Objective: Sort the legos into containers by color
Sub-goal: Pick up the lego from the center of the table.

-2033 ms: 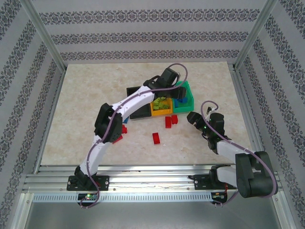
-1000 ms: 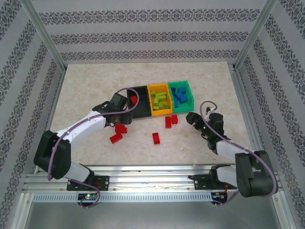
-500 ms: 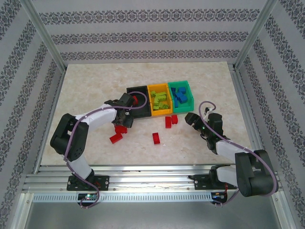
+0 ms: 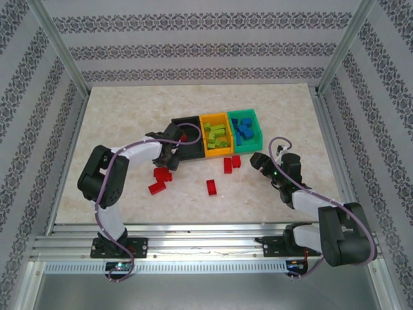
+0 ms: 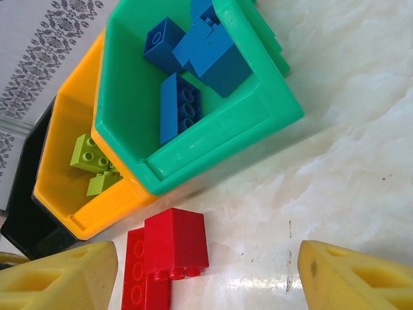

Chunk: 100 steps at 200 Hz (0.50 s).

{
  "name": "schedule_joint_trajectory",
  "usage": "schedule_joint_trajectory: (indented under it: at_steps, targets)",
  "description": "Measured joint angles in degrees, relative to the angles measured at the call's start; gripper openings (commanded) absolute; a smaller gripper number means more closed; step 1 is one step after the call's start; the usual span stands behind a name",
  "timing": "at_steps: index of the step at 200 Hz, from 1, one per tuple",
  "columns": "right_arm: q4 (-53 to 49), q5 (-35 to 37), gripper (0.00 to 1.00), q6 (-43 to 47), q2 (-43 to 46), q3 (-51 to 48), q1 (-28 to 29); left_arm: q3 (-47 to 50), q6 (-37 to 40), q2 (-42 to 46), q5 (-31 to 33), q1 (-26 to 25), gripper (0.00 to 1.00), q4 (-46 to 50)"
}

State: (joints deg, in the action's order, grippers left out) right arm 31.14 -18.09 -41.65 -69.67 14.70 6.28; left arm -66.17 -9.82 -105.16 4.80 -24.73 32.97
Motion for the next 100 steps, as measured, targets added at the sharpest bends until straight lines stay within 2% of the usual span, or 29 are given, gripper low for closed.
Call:
schedule_joint_trajectory:
  at_steps: [31,72,100]
  targets:
    - [0.0,0.0,0.74,0.0,0.0,0.0,0.0,-1.2,0.7,-0.9,-0.2,0.0,0.28,-0.2]
    - [0.0,0.0,0.74,0.2,0.0,0.0,0.0,-0.3,0.6,0.0,-0.2,0.0,0.27,-0.9]
    - [0.0,0.0,0.74,0.2,0.0,0.0,0.0,2.8,0.2,5.7,0.0,0.0,0.27,-0.6]
